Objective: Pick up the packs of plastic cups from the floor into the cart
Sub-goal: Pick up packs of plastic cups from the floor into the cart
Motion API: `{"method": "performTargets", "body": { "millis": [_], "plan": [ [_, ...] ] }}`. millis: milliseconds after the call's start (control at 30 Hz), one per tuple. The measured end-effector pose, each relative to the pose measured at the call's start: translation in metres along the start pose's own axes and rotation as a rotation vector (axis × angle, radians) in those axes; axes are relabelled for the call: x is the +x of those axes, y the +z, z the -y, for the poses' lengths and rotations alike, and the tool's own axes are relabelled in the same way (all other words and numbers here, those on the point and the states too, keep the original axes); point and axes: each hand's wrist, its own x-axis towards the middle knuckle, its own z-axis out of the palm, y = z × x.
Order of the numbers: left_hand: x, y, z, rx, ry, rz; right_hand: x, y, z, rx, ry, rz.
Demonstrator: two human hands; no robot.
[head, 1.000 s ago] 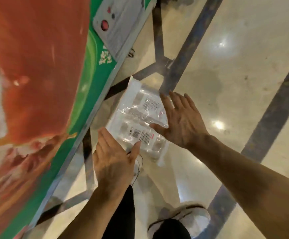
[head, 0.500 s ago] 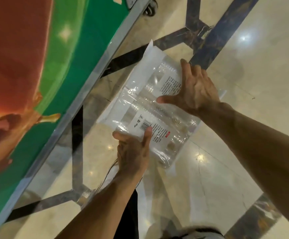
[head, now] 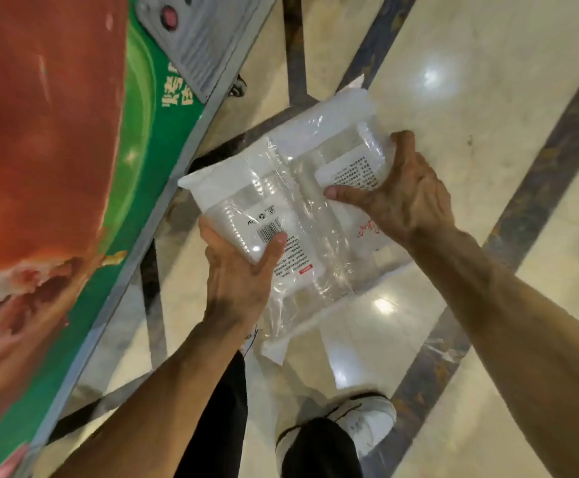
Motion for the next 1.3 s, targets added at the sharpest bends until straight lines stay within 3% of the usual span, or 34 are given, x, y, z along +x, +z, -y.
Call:
{"method": "performTargets", "body": {
  "millis": [400,800,1033,1300],
  "plan": [
    [-0.151,-0.105,-0.279,0.036,0.291,0.380,-0.208,-0.272,0.021,0.452,0.361,-0.235],
    [-0.428,-0.142,-0.542,0.334,0.682,0.698,-0.506,-0.529,0.028,0.660,0.615,-0.614],
    [-0.580,-0.106,-0.633,0.475,0.917,0.937,-0.651,-0.611,0.016,0.733,0.832,-0.844],
    [-0.697,-0.068,-0.686,0.626,1.263,1.374,-0.778,-0.613,0.048,0.927,1.067,-1.231]
  ]
}}
